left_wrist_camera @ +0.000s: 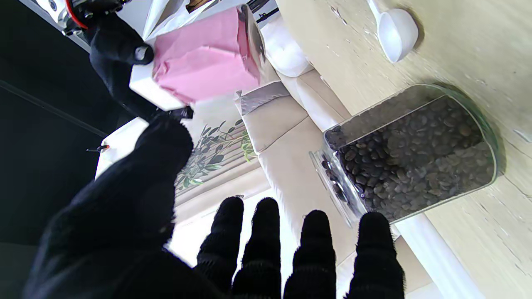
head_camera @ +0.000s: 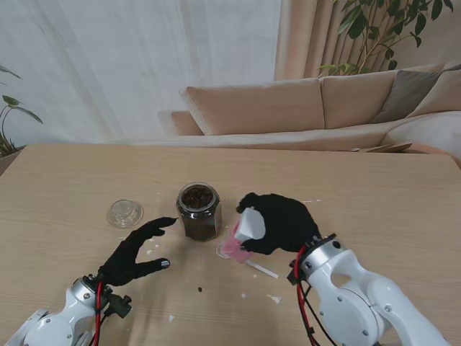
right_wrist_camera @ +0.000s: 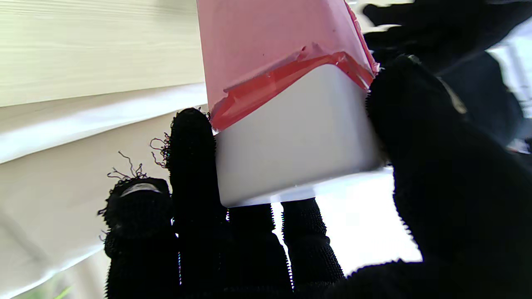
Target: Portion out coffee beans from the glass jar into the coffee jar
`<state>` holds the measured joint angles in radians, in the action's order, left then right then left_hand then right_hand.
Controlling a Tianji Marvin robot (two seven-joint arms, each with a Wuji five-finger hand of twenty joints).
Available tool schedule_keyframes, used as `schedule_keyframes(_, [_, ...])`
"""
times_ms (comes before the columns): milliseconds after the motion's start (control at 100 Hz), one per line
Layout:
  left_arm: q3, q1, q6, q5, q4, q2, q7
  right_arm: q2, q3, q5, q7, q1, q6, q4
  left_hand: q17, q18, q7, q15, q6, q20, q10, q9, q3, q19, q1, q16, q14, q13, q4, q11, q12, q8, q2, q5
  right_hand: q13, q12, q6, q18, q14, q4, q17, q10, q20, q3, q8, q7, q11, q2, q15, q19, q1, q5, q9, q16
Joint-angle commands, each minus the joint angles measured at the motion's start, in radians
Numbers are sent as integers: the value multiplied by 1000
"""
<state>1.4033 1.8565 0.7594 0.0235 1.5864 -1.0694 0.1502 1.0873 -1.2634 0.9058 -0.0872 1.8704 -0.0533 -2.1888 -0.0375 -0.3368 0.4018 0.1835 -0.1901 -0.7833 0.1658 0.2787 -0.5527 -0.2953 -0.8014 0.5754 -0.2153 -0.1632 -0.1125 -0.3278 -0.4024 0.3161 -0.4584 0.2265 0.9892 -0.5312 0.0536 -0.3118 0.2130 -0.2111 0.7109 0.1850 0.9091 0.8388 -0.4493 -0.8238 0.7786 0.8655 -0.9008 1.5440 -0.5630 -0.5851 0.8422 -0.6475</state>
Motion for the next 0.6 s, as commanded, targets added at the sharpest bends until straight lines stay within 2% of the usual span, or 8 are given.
schedule_keyframes(0, [1,11,0,-7,10,-6,20,-13,-41,25,-4,43,-29,-1,1,22,-22,-17,38,-28,-35,-9,-2,17,16,-1,38,-3,34,18,17,-9,37,15,53,-72,-83,11,-74,68,7,-103,0,215,-23,-174,103,-121,-58,34,-230,-104,129,-28])
schedule_keyframes(80, [0,11,-1,-2,10,-7,17,-11,-130,71,-18,101,-69,-15,0,20,-23,-21,36,-34,-35,-3,-4,19,14,0,39,-8,34,18,17,-9,38,19,51,-75,-83,13,-77,70,7,-104,1,217,-24,-173,103,-122,-60,35,-229,-103,128,-30])
schedule_keyframes(260, [-3,13,-11,8,17,-7,16,-7,-267,96,-68,162,-160,9,2,24,-26,-30,37,-41,-36,0,-3,26,12,2,40,-12,35,19,14,-10,42,22,49,-80,-81,12,-73,70,4,-101,3,217,-26,-172,104,-123,-63,38,-230,-104,126,-34])
schedule_keyframes(390, [-7,14,-23,12,22,-7,17,-9,-313,109,-108,161,-218,68,5,23,-26,-36,38,-45,-35,4,-4,32,9,4,41,-12,36,17,12,-10,44,28,47,-82,-80,13,-73,71,3,-100,4,216,-26,-171,104,-125,-65,41,-229,-103,125,-36])
schedule_keyframes(590, [-15,14,-44,23,28,-8,16,-21,-325,140,-199,122,-306,160,7,27,-27,-41,40,-50,-34,9,-4,38,5,7,43,-14,37,13,5,-10,47,35,40,-85,-74,18,-73,75,0,-97,6,216,-22,-164,101,-130,-69,44,-224,-95,118,-39])
